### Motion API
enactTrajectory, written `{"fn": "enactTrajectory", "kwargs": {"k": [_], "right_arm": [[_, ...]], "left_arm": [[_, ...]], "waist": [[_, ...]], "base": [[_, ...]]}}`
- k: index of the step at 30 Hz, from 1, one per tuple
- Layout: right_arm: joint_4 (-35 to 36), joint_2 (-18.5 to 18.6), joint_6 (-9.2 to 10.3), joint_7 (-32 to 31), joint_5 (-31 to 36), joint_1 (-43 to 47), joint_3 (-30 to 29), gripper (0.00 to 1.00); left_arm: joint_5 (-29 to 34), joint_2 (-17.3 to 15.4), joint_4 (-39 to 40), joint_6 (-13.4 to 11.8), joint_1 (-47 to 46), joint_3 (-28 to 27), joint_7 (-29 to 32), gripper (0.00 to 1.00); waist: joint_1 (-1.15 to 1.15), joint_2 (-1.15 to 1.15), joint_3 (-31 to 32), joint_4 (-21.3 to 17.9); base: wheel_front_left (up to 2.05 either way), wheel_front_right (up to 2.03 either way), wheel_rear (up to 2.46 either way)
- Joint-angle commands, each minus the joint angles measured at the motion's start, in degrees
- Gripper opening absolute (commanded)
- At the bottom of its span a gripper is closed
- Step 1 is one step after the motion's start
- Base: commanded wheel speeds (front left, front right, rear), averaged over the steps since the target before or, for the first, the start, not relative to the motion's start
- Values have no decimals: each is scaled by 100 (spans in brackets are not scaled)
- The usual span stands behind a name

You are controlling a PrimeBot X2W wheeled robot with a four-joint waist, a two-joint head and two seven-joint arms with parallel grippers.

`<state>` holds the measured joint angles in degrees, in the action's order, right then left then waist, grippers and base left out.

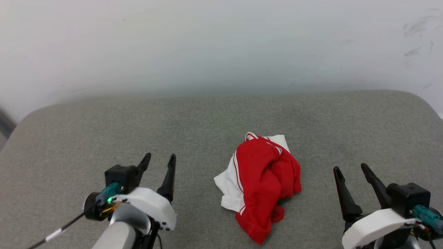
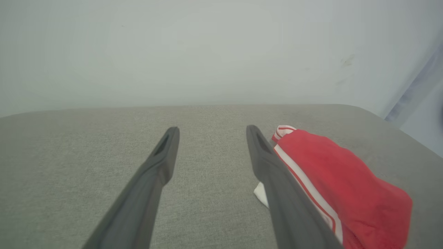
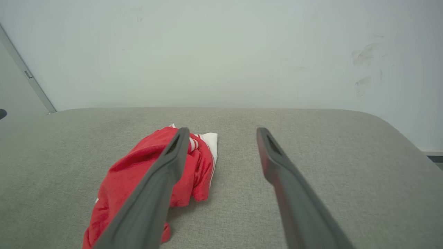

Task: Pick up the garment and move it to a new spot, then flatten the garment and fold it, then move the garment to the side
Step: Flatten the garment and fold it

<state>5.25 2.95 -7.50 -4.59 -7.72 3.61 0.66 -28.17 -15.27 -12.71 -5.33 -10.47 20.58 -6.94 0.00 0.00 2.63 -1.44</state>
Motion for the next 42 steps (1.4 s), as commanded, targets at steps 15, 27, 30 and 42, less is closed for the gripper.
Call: {"fn": "enactTrajectory", "kwargs": {"k": [15, 27, 30, 42], "right_arm": [[-98, -8, 2, 8, -68, -274, 80, 100], [-353, -8, 2, 195, -201, -492, 123, 100], [-413, -8, 2, 217, -210, -502, 137, 100], [-530, -7, 2, 280, -247, -395, 12, 100]], "left_arm": [[-492, 296, -1943, 1211, -2004, 1358, 2949, 100], [-963, 516, -2854, 1292, -2221, 2452, 4204, 24], [-1015, 476, -2864, 1292, -2274, 2655, 4166, 0], [-746, 190, -2681, 897, -2699, 2373, 2674, 0]], "waist": [[0, 0, -590, -419], [0, 0, -885, -654], [0, 0, -890, -660], [0, 0, -723, -403]], "base": [[0, 0, 0], [0, 0, 0], [0, 0, 0], [0, 0, 0]]}}
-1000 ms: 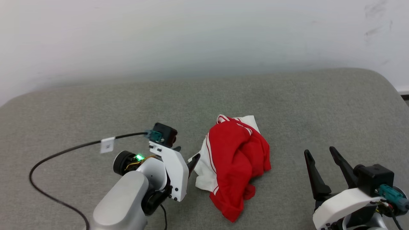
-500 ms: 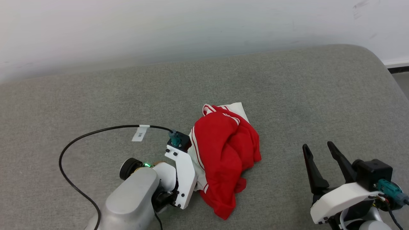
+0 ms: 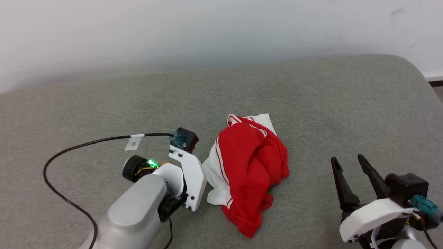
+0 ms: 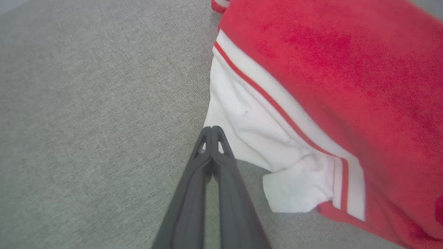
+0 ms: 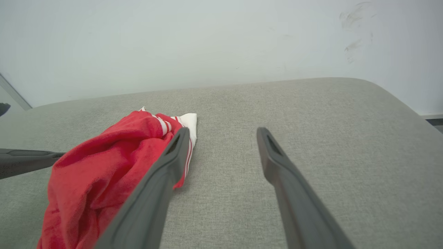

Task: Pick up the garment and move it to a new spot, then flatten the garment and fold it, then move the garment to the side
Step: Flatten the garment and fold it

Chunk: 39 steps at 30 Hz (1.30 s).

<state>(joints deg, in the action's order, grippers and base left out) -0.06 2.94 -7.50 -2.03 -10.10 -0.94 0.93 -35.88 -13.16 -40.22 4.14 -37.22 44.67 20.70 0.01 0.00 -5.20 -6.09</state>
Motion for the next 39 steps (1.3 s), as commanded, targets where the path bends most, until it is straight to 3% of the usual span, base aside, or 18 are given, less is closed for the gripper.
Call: {"fn": "enactTrajectory", "kwargs": {"k": [1, 7, 8, 11, 17, 26, 29, 30, 39], "right_arm": [[7, -7, 2, 19, 5, 65, -30, 100], [111, -6, 2, -34, 73, 152, -136, 100], [151, -6, 2, -64, 101, 195, -171, 100], [236, -6, 2, -107, 125, 218, -215, 100], [342, -6, 2, -183, 141, 244, -240, 100], [450, -6, 2, -274, 193, 294, -238, 100], [468, -6, 2, -284, 179, 303, -235, 100], [469, -6, 2, -286, 178, 303, -230, 100], [455, -6, 2, -304, 161, 299, -222, 100]], "left_arm": [[37, -53, 136, -114, 15, -89, -236, 0], [19, -302, 767, -639, 382, -535, -1270, 0], [29, -391, 1022, -846, 544, -703, -1616, 0], [-32, -490, 1444, -1138, 870, -967, -2103, 0], [-176, -671, 2105, -1559, 1524, -1397, -2756, 0], [-251, -913, 2730, -1779, 2244, -1452, -2787, 0], [-289, -945, 2852, -1835, 2342, -1435, -2684, 54], [-290, -973, 2885, -1843, 2367, -1440, -2675, 100], [-316, -1077, 3071, -1972, 2480, -1520, -2683, 100]], "waist": [[-1, 0, 96, 100], [-1, 0, 359, 318], [-1, 0, 434, 382], [-1, 0, 500, 454], [-1, 0, 557, 519], [-1, 0, 596, 580], [-1, 0, 597, 591], [-1, 0, 600, 588], [-1, 0, 635, 554]], "base": [[0, 0, 0], [0, 0, 0], [0, 0, 0], [0, 0, 0], [0, 0, 0], [0, 0, 0], [0, 0, 0], [0, 0, 0], [0, 0, 0]]}}
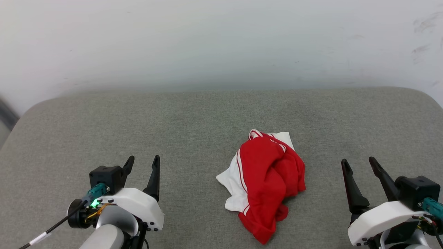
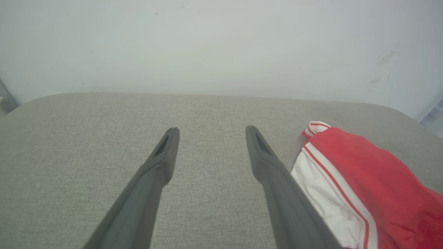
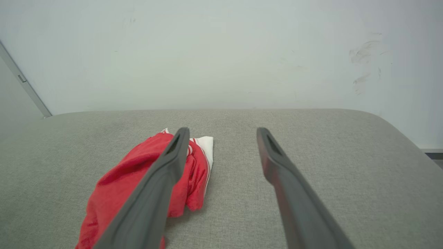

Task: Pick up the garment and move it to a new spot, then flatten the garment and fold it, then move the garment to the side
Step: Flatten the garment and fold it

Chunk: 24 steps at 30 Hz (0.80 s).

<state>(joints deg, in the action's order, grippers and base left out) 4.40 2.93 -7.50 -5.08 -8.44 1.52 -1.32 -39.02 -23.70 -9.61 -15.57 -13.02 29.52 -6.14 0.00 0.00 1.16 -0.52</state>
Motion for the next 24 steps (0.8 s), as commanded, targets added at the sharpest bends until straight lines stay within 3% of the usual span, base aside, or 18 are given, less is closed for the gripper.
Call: {"fn": "enactTrajectory", "kwargs": {"k": [1, 6, 9, 17, 24], "right_arm": [[14, -5, 2, -3, -8, 44, 5, 100], [40, -5, 2, -20, -8, 2, 9, 100], [43, -5, 2, -26, -17, -45, 12, 100], [-28, -7, 2, 74, -91, -239, 88, 100], [-148, -5, 2, 226, -182, -408, 172, 100]], "left_arm": [[-7, -37, 17, 2, 35, -13, 12, 100], [-40, -51, 26, 119, -267, 43, 180, 100], [-80, -54, -67, 346, -583, 180, 512, 100], [-349, 30, -644, 1132, -1682, 769, 2106, 100], [-605, 193, -1376, 1574, -2216, 1222, 3404, 100]], "waist": [[0, 0, -3, -12], [0, 0, -57, -69], [0, 0, -141, -133], [0, 0, -562, -464], [0, 0, -944, -803]], "base": [[0, 0, 0], [0, 0, 0], [0, 0, 0], [0, 0, 0], [0, 0, 0]]}}
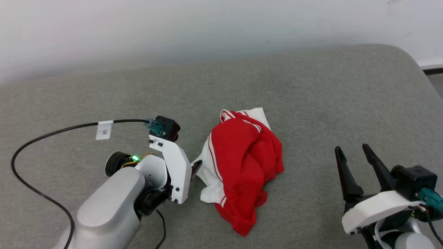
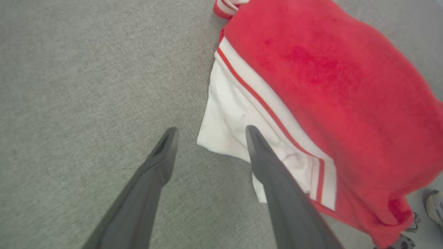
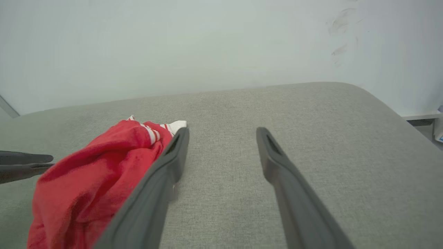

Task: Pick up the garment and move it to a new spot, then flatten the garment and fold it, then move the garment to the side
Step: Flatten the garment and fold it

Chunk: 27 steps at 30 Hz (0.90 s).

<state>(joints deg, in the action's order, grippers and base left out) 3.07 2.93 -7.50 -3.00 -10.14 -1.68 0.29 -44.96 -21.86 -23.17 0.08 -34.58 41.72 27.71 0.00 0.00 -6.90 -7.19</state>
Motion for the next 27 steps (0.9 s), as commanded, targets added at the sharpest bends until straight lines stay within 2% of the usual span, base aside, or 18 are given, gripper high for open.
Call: {"fn": "enactTrajectory", "kwargs": {"k": [1, 8, 9, 10, 11, 12, 16, 18, 23, 26, 27], "right_arm": [[-45, -5, 2, 49, -34, -101, 10, 100], [-267, -6, 2, 198, -120, -266, 111, 100], [-290, -4, 2, 208, -134, -280, 112, 100], [-321, -3, 2, 220, -143, -295, 122, 100], [-345, -5, 2, 239, -141, -305, 129, 100], [-370, -5, 2, 248, -143, -313, 129, 100], [-441, -4, 2, 285, -137, -317, 55, 100], [-445, -6, 2, 274, -110, -295, 18, 100], [-405, -5, 2, 218, -23, -166, -75, 100], [-340, -4, 2, 155, 20, -100, -118, 100], [-340, -4, 2, 155, 20, -100, -118, 100]], "left_arm": [[-24, 36, -109, 58, -112, 57, 128, 100], [-51, 226, -843, 242, -297, 486, 971, 100], [-82, 274, -945, 259, -234, 565, 1111, 97], [-99, 329, -1020, 293, -201, 621, 1202, 48], [-133, 377, -1072, 321, -175, 658, 1260, 21], [-149, 422, -1111, 350, -155, 701, 1313, 0], [-24, 431, -1133, 359, -217, 690, 1001, 0], [66, 368, -1069, 283, -304, 615, 741, 0], [212, 109, -676, 96, -317, 396, 173, 0], [234, -191, -265, -133, -159, 213, -41, 0], [234, -191, -265, -133, -159, 213, -41, 0]], "waist": [[0, 0, -182, -175], [0, 0, -400, -351], [0, 0, -402, -365], [0, 0, -402, -377], [0, 0, -402, -389], [0, 0, -399, -393], [0, 0, -343, -332], [0, 0, -297, -258], [0, 0, -50, 18], [0, 0, 92, 197], [0, 0, 92, 197]], "base": [[0, 0, 0], [0, 0, 0], [0, 0, 0], [0, 0, 0], [0, 0, 0], [0, 0, 0], [0, 0, 0], [0, 0, 0], [0, 0, 0], [0, 0, 0], [0, 0, 0]]}}
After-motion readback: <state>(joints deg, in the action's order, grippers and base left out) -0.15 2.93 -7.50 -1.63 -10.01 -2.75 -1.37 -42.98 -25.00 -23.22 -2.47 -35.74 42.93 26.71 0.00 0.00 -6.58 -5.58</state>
